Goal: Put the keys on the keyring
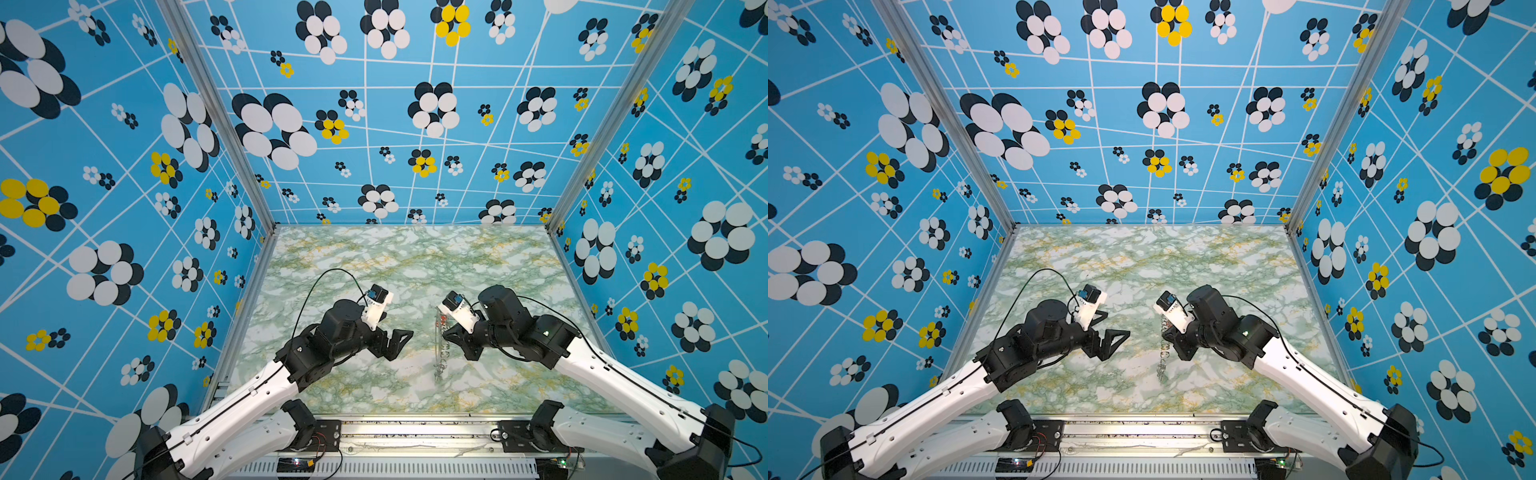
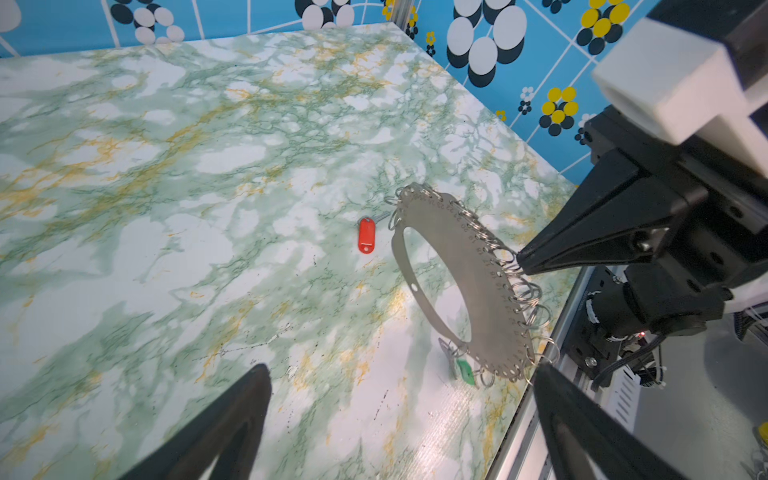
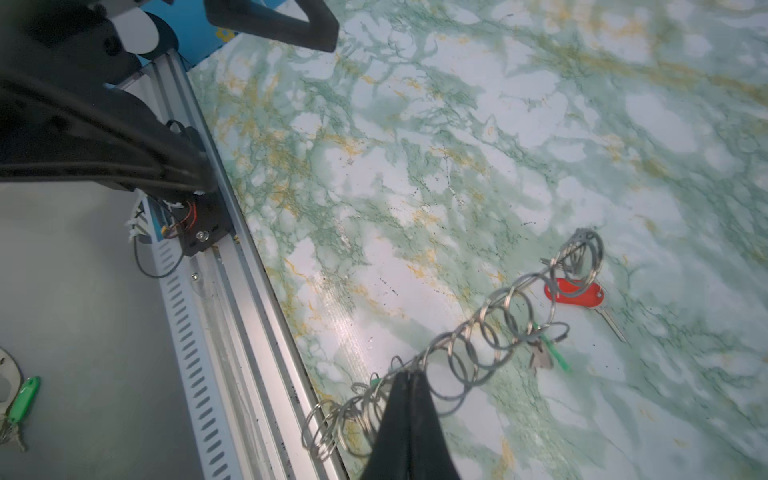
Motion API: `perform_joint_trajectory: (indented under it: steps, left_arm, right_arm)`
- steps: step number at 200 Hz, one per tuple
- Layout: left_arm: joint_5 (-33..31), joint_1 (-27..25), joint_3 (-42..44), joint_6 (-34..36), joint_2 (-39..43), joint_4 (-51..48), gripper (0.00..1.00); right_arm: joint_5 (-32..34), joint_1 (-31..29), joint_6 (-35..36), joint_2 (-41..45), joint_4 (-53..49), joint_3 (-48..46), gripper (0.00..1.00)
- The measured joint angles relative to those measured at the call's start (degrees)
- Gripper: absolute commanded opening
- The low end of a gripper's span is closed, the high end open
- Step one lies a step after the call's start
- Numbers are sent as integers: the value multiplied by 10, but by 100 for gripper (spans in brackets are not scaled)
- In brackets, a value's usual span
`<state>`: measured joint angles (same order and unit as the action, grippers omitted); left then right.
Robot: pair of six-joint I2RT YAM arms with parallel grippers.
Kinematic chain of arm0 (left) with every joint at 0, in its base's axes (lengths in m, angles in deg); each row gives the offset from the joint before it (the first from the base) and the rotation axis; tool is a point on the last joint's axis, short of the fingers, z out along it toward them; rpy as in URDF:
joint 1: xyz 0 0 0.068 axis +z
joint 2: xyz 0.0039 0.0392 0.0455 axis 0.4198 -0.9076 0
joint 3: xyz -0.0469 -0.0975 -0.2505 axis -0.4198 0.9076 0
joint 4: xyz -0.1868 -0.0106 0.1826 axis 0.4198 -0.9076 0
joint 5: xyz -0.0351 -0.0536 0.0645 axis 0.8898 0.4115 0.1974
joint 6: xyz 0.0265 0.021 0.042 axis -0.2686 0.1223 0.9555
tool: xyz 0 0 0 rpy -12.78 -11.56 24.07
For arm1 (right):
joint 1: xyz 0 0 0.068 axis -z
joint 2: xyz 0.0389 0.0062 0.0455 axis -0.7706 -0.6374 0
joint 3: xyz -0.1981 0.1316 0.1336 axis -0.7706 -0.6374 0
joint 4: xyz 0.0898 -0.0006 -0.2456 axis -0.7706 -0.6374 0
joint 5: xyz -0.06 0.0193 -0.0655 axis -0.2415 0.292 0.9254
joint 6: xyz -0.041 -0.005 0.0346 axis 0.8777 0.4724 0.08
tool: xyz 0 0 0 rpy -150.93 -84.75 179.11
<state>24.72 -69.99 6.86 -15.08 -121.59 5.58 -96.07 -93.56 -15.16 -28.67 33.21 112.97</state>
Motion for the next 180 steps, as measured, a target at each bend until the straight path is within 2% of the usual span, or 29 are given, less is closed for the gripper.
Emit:
perform_joint_trajectory:
  steps: [48,83,146,180]
  left_arm:
    - [57,-23,-3,6,-21,28,91]
    - [68,-42,-6,4,-34,37,94]
    - [73,-47,8,-23,-37,84,93]
    - [92,-47,21,-56,-57,129,84]
  right_arm:
    - [-113,38,-20,47,49,-4,0]
    - [-169,55,-45,47,78,-4,0]
    - [-207,62,-67,47,106,-4,0]
    - [-213,62,-74,47,107,-4,0]
